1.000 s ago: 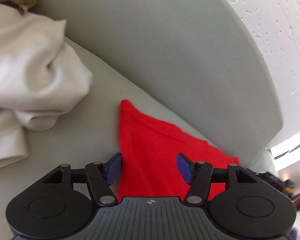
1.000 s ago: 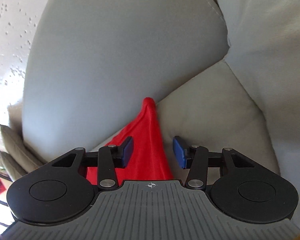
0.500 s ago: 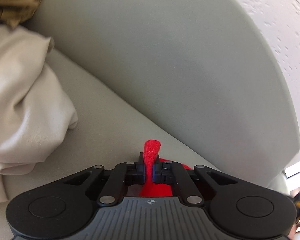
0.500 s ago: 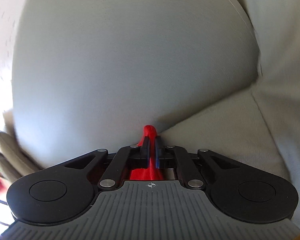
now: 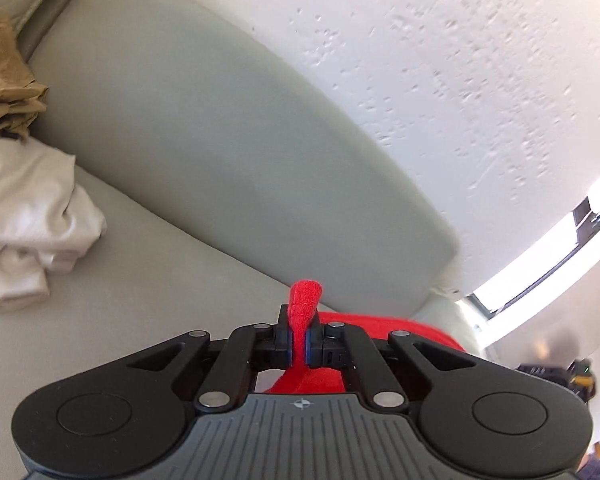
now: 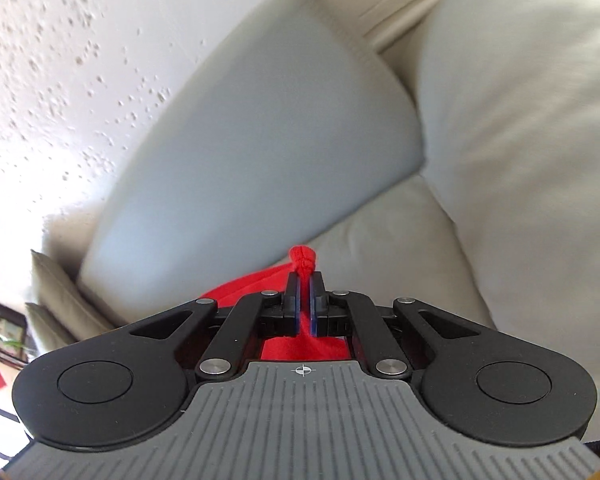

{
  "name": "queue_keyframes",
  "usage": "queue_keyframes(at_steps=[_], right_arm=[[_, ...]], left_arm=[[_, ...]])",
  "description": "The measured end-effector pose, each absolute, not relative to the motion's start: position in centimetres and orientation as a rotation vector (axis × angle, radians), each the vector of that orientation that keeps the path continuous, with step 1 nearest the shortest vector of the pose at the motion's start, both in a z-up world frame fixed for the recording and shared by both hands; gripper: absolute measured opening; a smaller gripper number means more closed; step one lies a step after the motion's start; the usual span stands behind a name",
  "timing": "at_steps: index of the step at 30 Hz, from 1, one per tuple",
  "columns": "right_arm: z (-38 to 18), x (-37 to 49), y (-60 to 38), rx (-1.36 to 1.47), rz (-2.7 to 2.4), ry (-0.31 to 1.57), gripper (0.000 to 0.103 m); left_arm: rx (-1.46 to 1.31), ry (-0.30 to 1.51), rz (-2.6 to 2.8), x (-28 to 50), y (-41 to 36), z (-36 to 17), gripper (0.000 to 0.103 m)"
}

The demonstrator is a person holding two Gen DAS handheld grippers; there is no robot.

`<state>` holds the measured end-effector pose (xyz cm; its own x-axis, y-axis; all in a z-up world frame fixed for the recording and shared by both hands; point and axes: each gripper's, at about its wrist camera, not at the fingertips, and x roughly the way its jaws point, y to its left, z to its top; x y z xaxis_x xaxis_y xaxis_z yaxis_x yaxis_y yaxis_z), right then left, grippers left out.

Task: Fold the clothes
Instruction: 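Lift the held shirt end and fold it over the rest with both grippers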

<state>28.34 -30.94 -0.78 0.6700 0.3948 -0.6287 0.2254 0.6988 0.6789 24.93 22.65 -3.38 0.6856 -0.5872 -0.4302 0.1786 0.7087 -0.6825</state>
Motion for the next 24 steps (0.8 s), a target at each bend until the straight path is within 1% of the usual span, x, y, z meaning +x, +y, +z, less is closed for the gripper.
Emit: queue_keyframes(at_steps=[3, 8, 11, 13, 14, 15, 16, 17, 18, 19, 20, 21, 22, 24], right_arm=[[-0.4, 22.4, -31.8, 0.841, 0.08, 0.859, 0.005], [-5.5, 15.4, -32.5, 0.879, -0.013, 0.951, 0.002], [-9.2, 13.7, -33.3, 0.877, -0.028, 0.996, 0.001], [-9.8, 12.7, -33.1, 0.896, 0.022, 1.009, 0.002], [-10.1, 12.4, -33.1, 0.91, 0.051, 1.018, 0.007], [-10.2, 12.0, -33.0, 0.921, 0.075, 1.022, 0.01], [-10.1, 11.8, -32.7, 0.922, 0.087, 1.017, 0.01], [-9.8, 11.8, -32.4, 0.915, 0.098, 1.008, 0.014], [-9.3, 12.1, -32.1, 0.89, 0.104, 0.993, 0.021], [-8.7, 12.5, -31.8, 0.865, 0.11, 0.977, 0.024], [-8.2, 12.9, -31.5, 0.84, 0.116, 0.962, 0.033], [-7.6, 13.4, -31.1, 0.806, 0.122, 0.95, 0.045], [-7.0, 14.3, -30.5, 0.752, 0.126, 0.947, 0.048], [-6.6, 16.0, -29.5, 0.669, 0.142, 0.961, 0.049]], left_arm=[[-0.667, 0.73, -0.402, 20.2, 22.9, -5.4, 0.002], [-0.618, 0.86, -0.284, 14.5, 22.5, -8.3, 0.002], [-0.555, 0.875, -0.274, 11.2, 21.5, -9.0, 0.002], [-0.548, 0.877, -0.263, 9.8, 21.0, -9.5, 0.002], [-0.564, 0.878, -0.255, 9.6, 21.1, -9.9, 0.002], [-0.58, 0.878, -0.244, 9.6, 21.3, -10.2, 0.003], [-0.594, 0.876, -0.236, 9.7, 21.5, -10.5, 0.003], [-0.605, 0.872, -0.23, 9.9, 21.7, -10.7, 0.003], [-0.611, 0.869, -0.226, 10.1, 21.8, -10.8, 0.003], [-0.613, 0.868, -0.225, 10.3, 21.8, -10.9, 0.003], [-0.615, 0.866, -0.224, 10.4, 21.8, -10.9, 0.003], [-0.618, 0.865, -0.223, 10.6, 21.8, -10.9, 0.003], [-0.616, 0.866, -0.223, 10.8, 21.8, -11.0, 0.003], [-0.603, 0.871, -0.224, 11.2, 21.7, -11.0, 0.003]])
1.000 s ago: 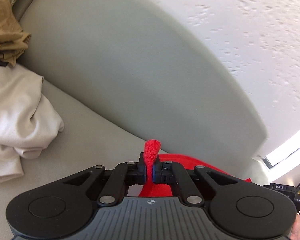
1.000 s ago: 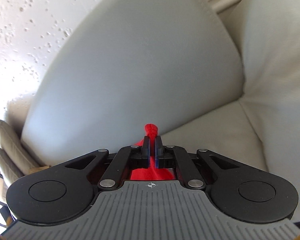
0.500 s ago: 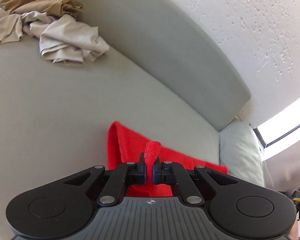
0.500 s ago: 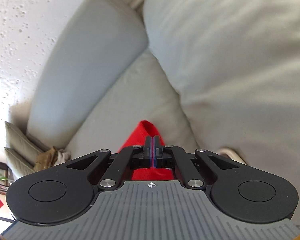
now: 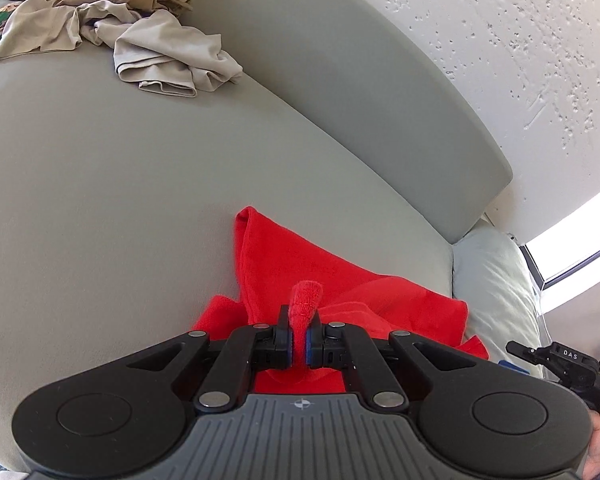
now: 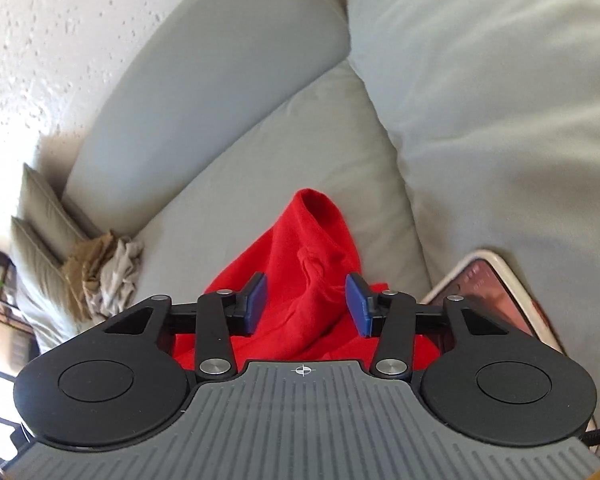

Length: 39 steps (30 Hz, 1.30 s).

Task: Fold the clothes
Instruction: 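Lift the held shirt end and fold it over the rest with both grippers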

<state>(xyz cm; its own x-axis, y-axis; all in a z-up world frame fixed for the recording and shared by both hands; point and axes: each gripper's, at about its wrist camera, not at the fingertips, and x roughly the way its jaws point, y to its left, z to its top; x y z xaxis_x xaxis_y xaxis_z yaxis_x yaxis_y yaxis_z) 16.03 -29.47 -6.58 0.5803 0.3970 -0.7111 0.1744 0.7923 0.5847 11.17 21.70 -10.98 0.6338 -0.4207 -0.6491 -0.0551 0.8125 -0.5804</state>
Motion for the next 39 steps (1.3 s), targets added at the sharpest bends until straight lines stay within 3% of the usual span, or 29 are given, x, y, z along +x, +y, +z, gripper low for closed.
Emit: queue_keyframes(at_steps=[7, 9, 21, 30, 39], right_arm=[[-8.8, 21.4, -26.9, 0.44, 0.17, 1.082, 0.042], [-9.1, 22.0, -26.5, 0.368, 0.169, 1.093, 0.007], [-2.3, 15.1, -32.3, 0.605, 0.133, 0.846, 0.005], [-7.6, 10.6, -33.3, 0.61, 0.075, 0.984, 0.005], [-7.6, 7.2, -33.0, 0.564, 0.015, 0.933, 0.005]], left_arm=[[-0.613, 0.892, -0.216, 12.2, 22.3, -11.6, 0.003], [-0.608, 0.895, -0.216, 12.6, 22.3, -11.6, 0.003], [-0.444, 0.755, -0.335, 9.7, 21.5, -5.5, 0.003], [-0.351, 0.877, -0.309, 6.4, 19.3, -8.5, 0.003], [-0.402, 0.923, -0.239, 4.9, 19.9, -10.1, 0.004]])
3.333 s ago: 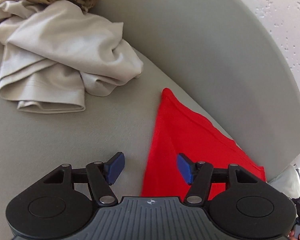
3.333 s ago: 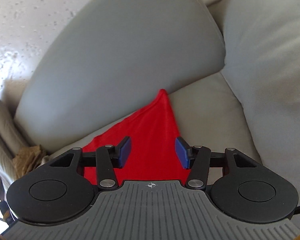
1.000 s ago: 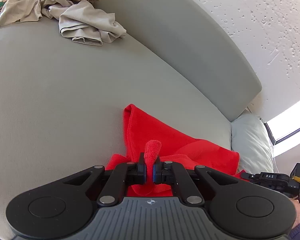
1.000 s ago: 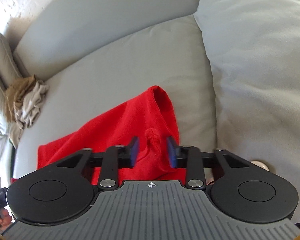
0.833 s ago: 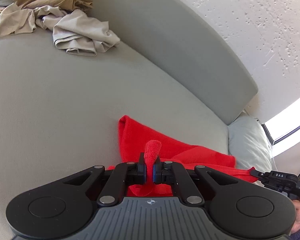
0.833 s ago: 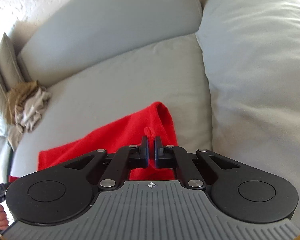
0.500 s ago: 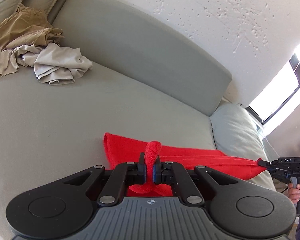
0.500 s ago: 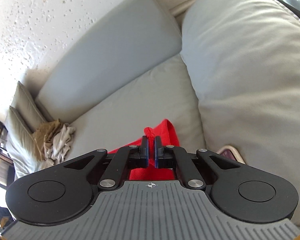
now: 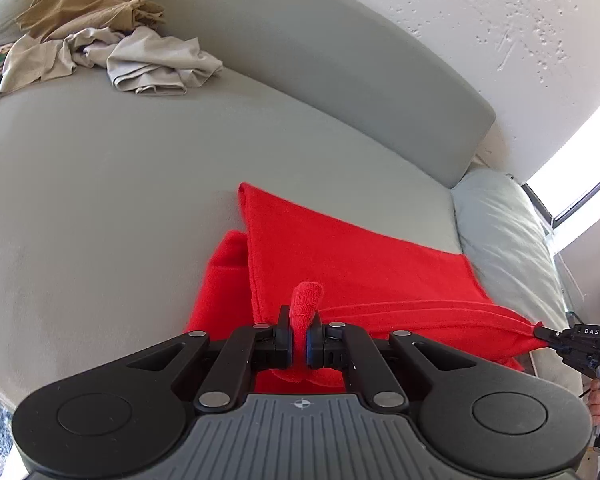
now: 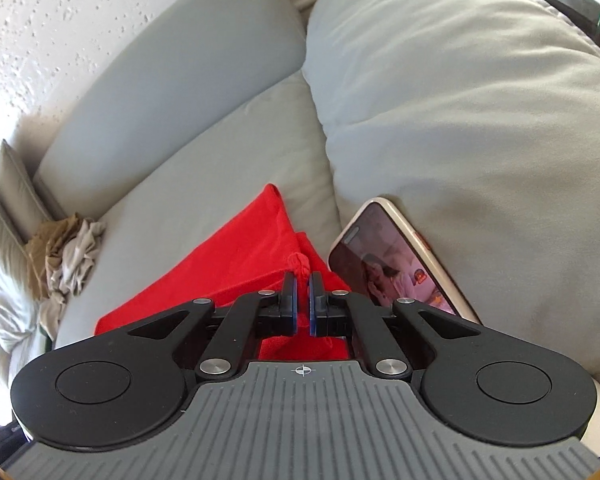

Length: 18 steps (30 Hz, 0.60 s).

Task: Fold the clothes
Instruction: 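Lift the held shirt end and fold it over the rest with both grippers, then open both grippers to release the folded shirt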

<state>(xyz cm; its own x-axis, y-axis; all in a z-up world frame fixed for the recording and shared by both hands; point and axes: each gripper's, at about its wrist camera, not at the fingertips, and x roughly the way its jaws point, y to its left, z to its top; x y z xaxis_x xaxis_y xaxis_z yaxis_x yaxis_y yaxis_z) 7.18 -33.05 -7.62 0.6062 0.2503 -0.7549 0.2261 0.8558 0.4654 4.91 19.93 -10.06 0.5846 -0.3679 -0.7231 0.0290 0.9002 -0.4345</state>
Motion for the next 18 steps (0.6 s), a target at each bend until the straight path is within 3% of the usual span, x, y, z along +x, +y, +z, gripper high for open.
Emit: queue_keyframes(at_steps=[4, 5, 6, 7, 9, 11, 18], right_arm=[[-9.0, 7.6, -32.4, 0.521, -0.001, 1.022, 0.006], [-9.2, 7.6, -32.4, 0.516, -0.002, 1.041, 0.011], [-9.0, 7.4, -32.4, 0.512, -0.012, 1.044, 0.015], [-8.4, 7.0, -32.4, 0.507, -0.026, 1.034, 0.019], [-6.8, 5.9, -32.5, 0.506, -0.046, 0.99, 0.043], [-5.2, 4.8, -32.5, 0.519, -0.033, 0.922, 0.05], [-7.0, 10.3, -27.8, 0.5, 0.133, 1.056, 0.046]], left_arm=[[-0.362, 0.965, -0.14, 4.7, 19.5, -10.5, 0.016], [-0.352, 0.941, -0.1, 4.0, 19.5, -9.6, 0.022], [-0.342, 0.917, -0.059, 3.4, 19.5, -8.7, 0.038], [-0.321, 0.882, -0.014, 2.7, 19.5, -7.7, 0.046], [-0.268, 0.795, 0.055, 1.3, 19.2, -5.7, 0.044], [-0.265, 0.753, 0.014, 1.0, 18.7, -4.6, 0.04], [-0.161, 0.893, -0.202, 7.8, 10.5, -7.3, 0.039]])
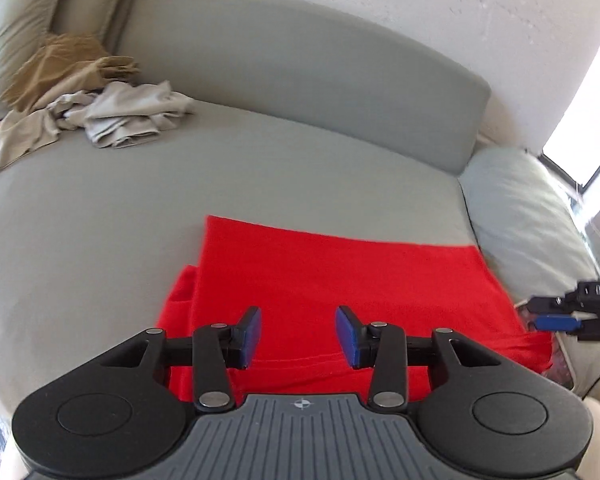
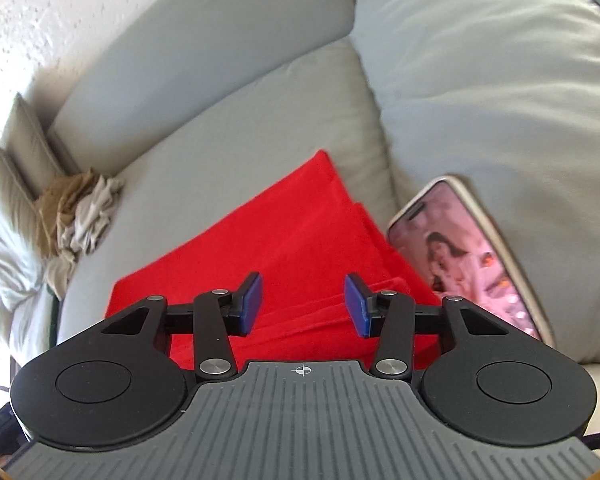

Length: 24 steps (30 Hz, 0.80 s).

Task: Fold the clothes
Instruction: 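Open both grippers to release the folded shirt, then pull both open grippers back above the folded shirt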

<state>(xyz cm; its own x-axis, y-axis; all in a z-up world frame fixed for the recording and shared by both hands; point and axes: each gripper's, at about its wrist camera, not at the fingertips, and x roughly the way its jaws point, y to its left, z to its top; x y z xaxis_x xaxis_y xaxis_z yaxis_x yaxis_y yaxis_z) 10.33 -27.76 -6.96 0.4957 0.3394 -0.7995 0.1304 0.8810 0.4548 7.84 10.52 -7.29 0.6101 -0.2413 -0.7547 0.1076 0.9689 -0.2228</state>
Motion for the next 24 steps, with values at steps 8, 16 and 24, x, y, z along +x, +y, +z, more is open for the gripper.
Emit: queue_keyframes(at_steps=[8, 16, 24], right_arm=[[-10.7, 14.8, -25.3, 0.325, 0.113, 1.312, 0.042], [-4.7, 5.3, -28.8, 0.366, 0.462, 1.461, 0.056], [-4.6, 8.0, -28.4, 0.432, 0.327, 1.176, 0.029]], left_arm=[[-0.116, 1.149, -0.366, 10.0, 10.0, -10.6, 0.012], [-0.077, 1.054, -0.632, -1.2, 15.4, -4.1, 0.027], [-0.266, 0.958, -0.314, 6.1, 13.3, -6.9, 0.038]])
